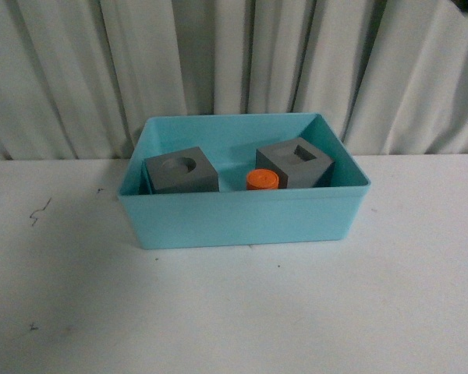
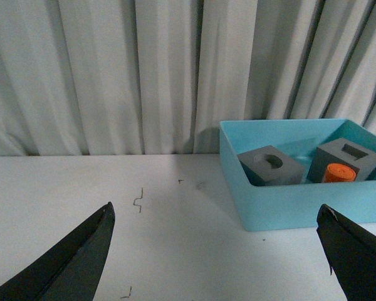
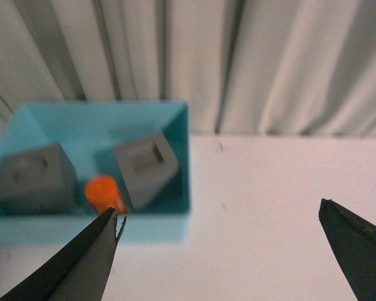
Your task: Place gray and orange parts in blue box
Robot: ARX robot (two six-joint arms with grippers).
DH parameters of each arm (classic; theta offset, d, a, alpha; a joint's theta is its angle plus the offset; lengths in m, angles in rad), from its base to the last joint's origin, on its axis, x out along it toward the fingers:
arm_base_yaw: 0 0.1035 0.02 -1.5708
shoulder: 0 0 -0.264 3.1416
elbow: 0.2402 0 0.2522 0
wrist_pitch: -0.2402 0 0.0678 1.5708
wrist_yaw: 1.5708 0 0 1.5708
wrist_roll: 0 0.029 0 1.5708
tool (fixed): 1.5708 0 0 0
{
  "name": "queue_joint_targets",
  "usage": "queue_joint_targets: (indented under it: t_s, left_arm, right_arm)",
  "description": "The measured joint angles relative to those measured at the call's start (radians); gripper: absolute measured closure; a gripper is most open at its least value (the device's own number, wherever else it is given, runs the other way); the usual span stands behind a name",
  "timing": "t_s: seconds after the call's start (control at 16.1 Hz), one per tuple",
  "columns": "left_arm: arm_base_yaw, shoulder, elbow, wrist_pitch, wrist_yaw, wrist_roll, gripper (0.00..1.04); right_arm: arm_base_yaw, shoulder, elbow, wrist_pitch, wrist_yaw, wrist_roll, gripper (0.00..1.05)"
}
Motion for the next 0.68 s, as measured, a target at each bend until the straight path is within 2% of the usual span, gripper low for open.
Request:
queue_joint_targets:
  t_s: [0.19,0.25,0.31,0.37,0.44,0.56,0.62,0.68]
  left_arm:
    - [0.000,0.000,0.000,0.000,0.000,0.000,0.07]
    - [0.000,0.000,0.000,0.000,0.000,0.000,0.07]
    - [0.000,0.000,0.000,0.000,0.000,0.000,0.07]
    - [0.000,0.000,0.000,0.000,0.000,0.000,0.07]
    - [0.000,0.000,0.000,0.001,0.000,0.000,0.07]
    - [0.000,0.000,0.000,-0.001,-0.002,0.000,0.07]
    - [0.000,0.000,0.000,0.000,0.000,0.000,0.07]
    - [0.000,0.000,0.000,0.000,0.000,0.000,0.07]
  right_arm:
    - [0.009,-0.427,-0.262,-0.334,0.122,0.103,0.06]
    - [0.066,-0.557,-0.310,-0.492,0.175,0.183,0.06]
    - [0.116,-0.597,-0.333,-0.588,0.189,0.262,0.06]
    - [0.124,-0.585,-0.339,-0.607,0.186,0.301,0.06]
    - [0.110,-0.612,-0.429,-0.342,0.212,0.271,0.14]
    - [0.024,-0.782,-0.623,0.024,0.158,0.090,0.38]
    - [-0.023,-0.808,-0.645,0.089,0.122,0.040,0.50]
    - [-0.053,-0.840,-0.660,0.078,0.081,0.008,0.63]
